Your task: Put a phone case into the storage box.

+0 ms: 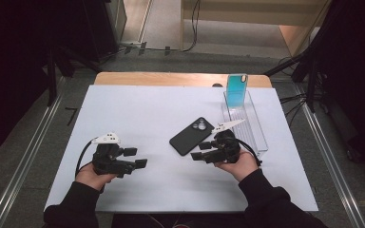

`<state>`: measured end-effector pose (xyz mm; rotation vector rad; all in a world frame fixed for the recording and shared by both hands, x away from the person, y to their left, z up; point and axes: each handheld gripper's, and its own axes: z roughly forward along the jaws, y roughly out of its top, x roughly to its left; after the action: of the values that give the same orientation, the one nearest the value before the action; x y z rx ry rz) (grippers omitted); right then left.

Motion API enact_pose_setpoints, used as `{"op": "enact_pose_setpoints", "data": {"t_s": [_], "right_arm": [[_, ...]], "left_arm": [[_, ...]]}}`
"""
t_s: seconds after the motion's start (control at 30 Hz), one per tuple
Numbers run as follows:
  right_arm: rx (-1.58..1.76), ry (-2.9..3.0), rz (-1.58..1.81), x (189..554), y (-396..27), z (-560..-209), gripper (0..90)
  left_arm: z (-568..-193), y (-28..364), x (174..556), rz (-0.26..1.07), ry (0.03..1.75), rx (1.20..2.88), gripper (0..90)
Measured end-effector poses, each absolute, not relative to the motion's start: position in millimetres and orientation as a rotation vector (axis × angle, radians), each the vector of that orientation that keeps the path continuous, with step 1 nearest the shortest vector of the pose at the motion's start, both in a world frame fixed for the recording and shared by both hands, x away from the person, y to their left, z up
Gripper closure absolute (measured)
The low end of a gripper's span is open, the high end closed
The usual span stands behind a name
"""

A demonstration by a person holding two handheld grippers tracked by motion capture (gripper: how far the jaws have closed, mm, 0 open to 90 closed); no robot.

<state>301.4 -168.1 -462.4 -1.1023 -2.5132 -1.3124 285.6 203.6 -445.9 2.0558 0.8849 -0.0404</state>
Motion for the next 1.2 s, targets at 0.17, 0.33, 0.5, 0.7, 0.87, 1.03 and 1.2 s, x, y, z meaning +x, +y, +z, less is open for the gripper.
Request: {"op": "enact_pose_setpoints", "data": {"t_s": [0.17, 0.33, 0.5, 0.7, 0.87, 1.03, 1.2], "right_arm": [[-1.079, -2.488, -1.347, 293.5, -184.5, -456.2, 28.6], [-1.023, -2.522, -1.369, 282.3, -201.7, -452.5, 27.2], [-1.051, -2.513, -1.368, 272.7, -218.0, -454.6, 27.2], [-1.072, -2.519, -1.372, 260.8, -237.2, -459.4, 27.1], [-1.095, -2.525, -1.385, 253.4, -251.6, -462.2, 27.1], [-1.115, -2.530, -1.375, 250.2, -259.3, -466.5, 26.7], [-1.122, -2.530, -1.373, 249.9, -261.5, -466.7, 26.4]], "left_arm": [[-446.1, 202.3, 284.8, -0.044, 0.874, 2.057, 30.1], [-446.3, 200.8, 284.0, -0.043, 0.860, 2.063, 30.1], [-446.2, 200.6, 282.6, -0.036, 0.845, 2.049, 30.1], [-448.3, 200.2, 282.0, -0.033, 0.853, 2.052, 29.1], [-449.4, 197.4, 282.0, -0.032, 0.864, 2.054, 27.5], [-445.0, 191.5, 284.5, -0.034, 0.848, 2.050, 27.5], [-439.7, 178.3, 293.4, -0.016, 0.824, 2.083, 20.1]]}}
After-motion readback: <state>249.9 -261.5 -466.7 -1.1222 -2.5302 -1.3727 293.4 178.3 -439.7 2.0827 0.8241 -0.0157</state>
